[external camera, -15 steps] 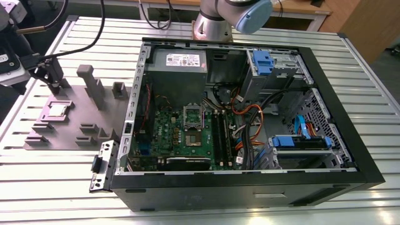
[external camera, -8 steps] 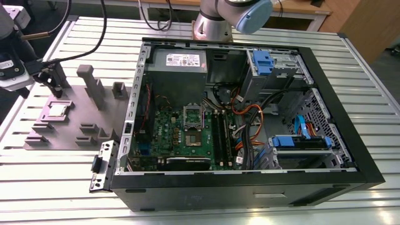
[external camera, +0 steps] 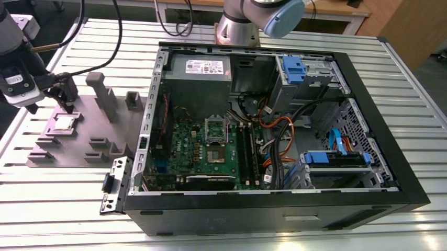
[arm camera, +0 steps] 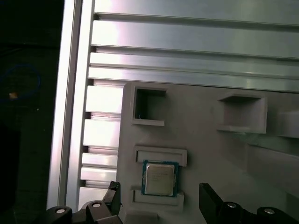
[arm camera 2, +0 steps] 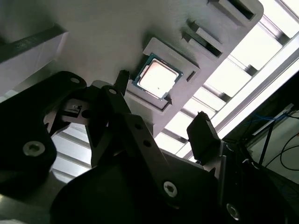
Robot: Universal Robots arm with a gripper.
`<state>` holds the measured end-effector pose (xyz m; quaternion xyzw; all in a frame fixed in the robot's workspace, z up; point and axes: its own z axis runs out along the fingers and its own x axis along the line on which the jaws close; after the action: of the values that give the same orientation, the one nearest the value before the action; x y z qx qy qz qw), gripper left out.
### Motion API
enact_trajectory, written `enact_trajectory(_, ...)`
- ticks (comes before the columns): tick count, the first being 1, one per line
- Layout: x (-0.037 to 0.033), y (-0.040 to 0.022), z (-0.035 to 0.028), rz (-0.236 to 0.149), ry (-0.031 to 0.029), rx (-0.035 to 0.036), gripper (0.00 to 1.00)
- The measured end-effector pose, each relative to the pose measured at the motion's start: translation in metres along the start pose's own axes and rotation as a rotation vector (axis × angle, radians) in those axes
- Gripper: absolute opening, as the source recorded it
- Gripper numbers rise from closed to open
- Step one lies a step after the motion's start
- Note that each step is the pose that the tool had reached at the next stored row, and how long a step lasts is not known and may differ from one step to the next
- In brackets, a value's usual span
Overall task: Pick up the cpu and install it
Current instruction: 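Pick up the cpu and move it towards the insertion slot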
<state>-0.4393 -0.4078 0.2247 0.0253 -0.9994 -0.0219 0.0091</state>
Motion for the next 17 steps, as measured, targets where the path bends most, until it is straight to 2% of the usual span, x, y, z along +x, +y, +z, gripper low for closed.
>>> enact_trajectory(6, -0.0001, -0.0004, 0.0096, 0.007, -0.0011, 0.0, 0.76)
enact_trajectory(10, -0.0003, -0.0006, 0.0165, 0.029, -0.0021, -0.0003, 0.76)
enact_trajectory(17, -0.0005, -0.0011, 0.0291, 0.032, -0.0028, -0.0004, 0.76)
